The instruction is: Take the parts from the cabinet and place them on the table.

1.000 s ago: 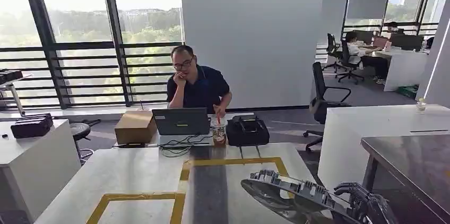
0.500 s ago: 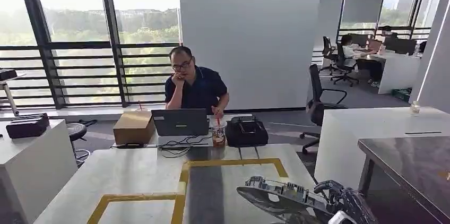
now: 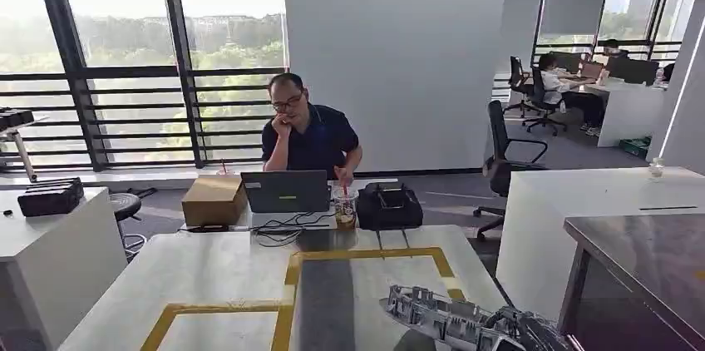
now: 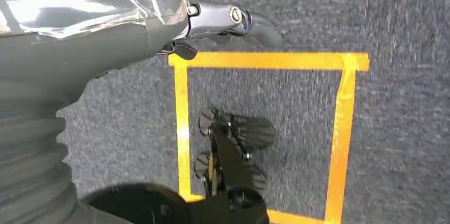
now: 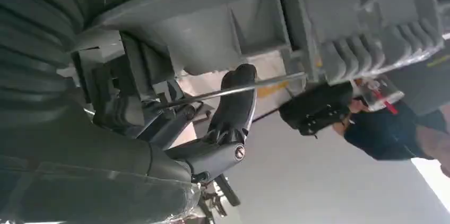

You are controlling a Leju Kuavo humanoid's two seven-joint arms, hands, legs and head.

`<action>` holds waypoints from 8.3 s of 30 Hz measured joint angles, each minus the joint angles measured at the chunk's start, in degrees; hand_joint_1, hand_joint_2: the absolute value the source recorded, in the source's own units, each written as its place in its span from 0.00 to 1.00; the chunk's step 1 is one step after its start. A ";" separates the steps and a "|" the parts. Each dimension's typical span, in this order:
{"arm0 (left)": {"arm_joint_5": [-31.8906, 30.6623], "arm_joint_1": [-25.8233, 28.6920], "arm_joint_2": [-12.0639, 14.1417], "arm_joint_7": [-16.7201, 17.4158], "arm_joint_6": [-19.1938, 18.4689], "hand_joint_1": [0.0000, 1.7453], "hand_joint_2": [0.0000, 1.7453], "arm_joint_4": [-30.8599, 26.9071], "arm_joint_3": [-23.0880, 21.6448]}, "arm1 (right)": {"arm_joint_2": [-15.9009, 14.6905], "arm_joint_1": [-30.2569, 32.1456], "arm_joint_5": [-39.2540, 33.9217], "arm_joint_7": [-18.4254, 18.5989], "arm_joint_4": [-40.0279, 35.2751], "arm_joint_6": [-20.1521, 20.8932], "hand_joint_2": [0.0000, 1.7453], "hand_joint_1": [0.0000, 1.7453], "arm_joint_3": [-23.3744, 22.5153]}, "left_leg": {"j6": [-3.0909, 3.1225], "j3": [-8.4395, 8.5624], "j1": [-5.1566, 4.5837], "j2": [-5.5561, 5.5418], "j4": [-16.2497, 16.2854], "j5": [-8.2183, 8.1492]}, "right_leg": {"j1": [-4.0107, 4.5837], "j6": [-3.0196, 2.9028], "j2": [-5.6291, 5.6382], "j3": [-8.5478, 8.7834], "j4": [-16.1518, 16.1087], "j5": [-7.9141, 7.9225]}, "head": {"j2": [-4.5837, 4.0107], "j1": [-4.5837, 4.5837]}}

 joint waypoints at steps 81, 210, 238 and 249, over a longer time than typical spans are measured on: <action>-7.78 -2.41 -6.75 11.32 12.00 0.00 0.00 -3.98 8.85 | -7.69 -11.56 -1.40 5.55 -10.95 -7.44 0.00 0.00 1.64 | 1.42 0.70 0.83 0.09 -1.18 0.73 | 0.56 0.35 0.11 -8.19 16.13 -6.45 | -0.02 -0.02; 8.74 2.01 -19.32 20.26 -4.72 0.00 0.00 -44.54 11.06 | 19.04 56.17 -13.48 -3.76 -73.13 -13.99 0.00 0.00 -26.20 | 1.35 2.37 0.60 0.55 -2.74 0.64 | 0.49 0.89 -0.04 -4.70 15.65 -8.34 | 0.00 0.06; 10.69 2.77 -20.00 21.53 -5.83 0.00 0.00 -46.56 10.21 | 19.04 56.47 -16.94 -3.67 -73.39 -11.17 0.00 0.00 -26.49 | 1.29 3.11 0.84 0.42 -2.16 -0.30 | 0.37 0.21 -0.03 -4.94 14.36 -8.52 | 0.00 0.02; 10.69 2.80 -19.95 21.64 -6.07 0.00 0.00 -46.97 9.88 | 19.24 56.47 -17.50 -3.06 -73.67 -10.53 0.00 0.00 -26.46 | -1.06 -0.30 0.64 0.26 -0.47 2.02 | 0.38 -0.74 -0.05 4.95 -1.35 -2.98 | 0.00 0.15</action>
